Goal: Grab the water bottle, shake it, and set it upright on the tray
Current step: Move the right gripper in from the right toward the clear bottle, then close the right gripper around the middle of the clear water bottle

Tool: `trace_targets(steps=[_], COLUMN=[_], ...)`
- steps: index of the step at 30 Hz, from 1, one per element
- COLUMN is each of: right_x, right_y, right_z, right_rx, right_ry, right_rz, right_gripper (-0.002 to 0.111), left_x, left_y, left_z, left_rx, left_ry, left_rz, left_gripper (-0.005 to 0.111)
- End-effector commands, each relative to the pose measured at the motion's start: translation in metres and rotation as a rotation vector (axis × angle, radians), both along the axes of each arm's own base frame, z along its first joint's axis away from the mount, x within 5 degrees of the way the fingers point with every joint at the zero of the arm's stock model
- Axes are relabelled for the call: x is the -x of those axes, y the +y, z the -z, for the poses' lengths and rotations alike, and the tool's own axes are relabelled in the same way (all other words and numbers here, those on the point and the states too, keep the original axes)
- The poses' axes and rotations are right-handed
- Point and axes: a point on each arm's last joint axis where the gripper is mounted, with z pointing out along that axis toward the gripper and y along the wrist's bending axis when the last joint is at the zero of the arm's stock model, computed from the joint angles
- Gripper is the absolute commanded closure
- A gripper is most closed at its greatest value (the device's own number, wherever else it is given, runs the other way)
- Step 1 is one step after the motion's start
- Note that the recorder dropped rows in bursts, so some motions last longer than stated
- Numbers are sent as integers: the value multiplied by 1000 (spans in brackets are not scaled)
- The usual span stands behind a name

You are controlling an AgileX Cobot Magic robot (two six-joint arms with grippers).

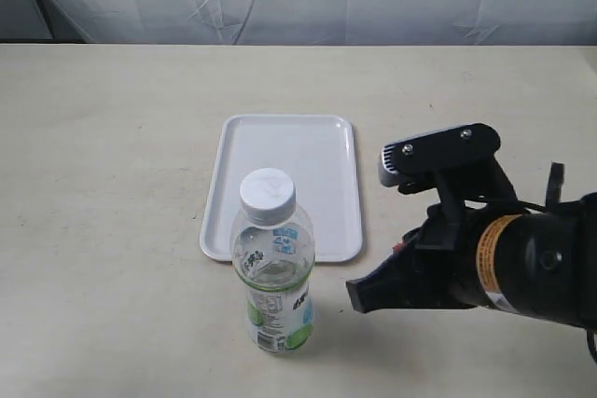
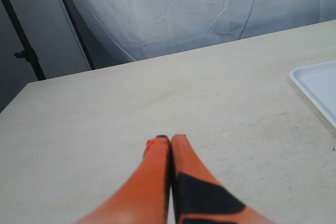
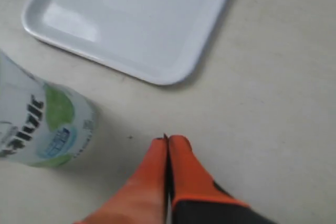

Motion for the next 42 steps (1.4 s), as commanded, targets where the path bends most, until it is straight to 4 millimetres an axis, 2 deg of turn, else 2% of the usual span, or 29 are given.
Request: trace_targets(steps=[1,3,5,10,15,17,20,24,26,32,36,42], right_x=[17,32,41,48,51,52,53,53,53,54,54,50], right_y=[3,14,18,17,22,25,28,28,29,45,56,57], right_z=[-11,-17,-18,-15,-18,-20,-22,-22,-21,-12,3,22], right_rx=[-17,-81,-98,-81,-143,-182,-219,-217,-209,-228,-177,-66], right_ry=[-27,-51,-51,3,13,13,9,5,6,-18,-43,-22], right_rz=[-94,-230,-279,-257,-280,-299,-320,-322,-323,-421,-512,-496], right_gripper=[109,109,109,109,109,103,80,24,3,4,4,4], left_x=[0,0,0,0,0,0,0,0,0,0,0,0], left_y=[0,0,0,0,0,0,0,0,0,0,0,0], left_z=[0,0,0,0,0,0,0,0,0,0,0,0], left_rx=[5,5,5,5,5,5,5,5,5,5,5,5], left_ry=[-9,-9,-9,-9,-9,-9,-9,-9,-9,-9,-9,-9], left_rz=[1,1,1,1,1,1,1,1,1,1,1,1], left_gripper=[106,106,106,106,106,106,106,106,106,106,106,106])
